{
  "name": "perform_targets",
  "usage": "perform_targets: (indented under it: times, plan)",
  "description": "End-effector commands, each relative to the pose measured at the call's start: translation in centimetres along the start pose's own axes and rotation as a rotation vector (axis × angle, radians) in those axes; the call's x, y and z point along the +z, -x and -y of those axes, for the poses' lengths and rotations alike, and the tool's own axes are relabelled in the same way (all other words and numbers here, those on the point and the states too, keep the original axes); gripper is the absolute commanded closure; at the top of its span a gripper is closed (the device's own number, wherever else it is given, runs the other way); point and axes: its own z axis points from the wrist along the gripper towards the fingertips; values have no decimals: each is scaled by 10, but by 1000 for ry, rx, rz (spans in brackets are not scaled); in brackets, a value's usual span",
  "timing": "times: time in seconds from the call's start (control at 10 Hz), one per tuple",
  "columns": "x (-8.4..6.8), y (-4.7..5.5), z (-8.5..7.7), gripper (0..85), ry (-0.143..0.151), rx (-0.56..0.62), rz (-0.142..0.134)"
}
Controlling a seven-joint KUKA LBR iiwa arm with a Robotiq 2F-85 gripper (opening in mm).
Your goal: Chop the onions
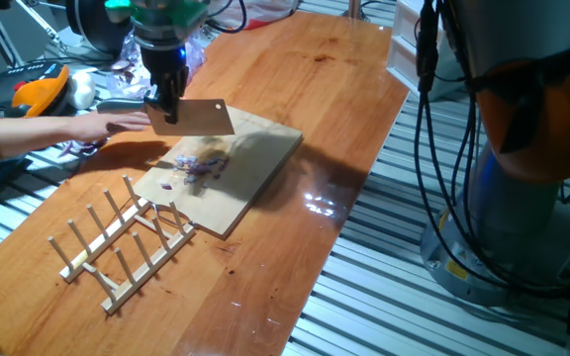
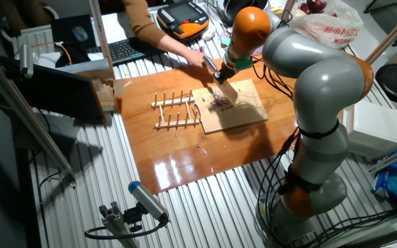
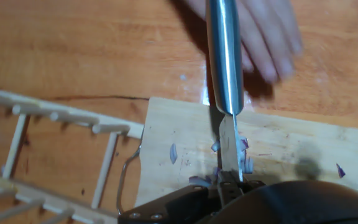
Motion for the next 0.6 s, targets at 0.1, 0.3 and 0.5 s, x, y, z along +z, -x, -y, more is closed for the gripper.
perform_targets:
  times: [0.1, 0.3, 0.5]
  plan:
    - [0, -1, -1, 850, 30, -250, -17]
    - [-2, -2, -2, 850, 20, -230, -12]
    - [-1, -1, -2, 850, 1, -214, 13]
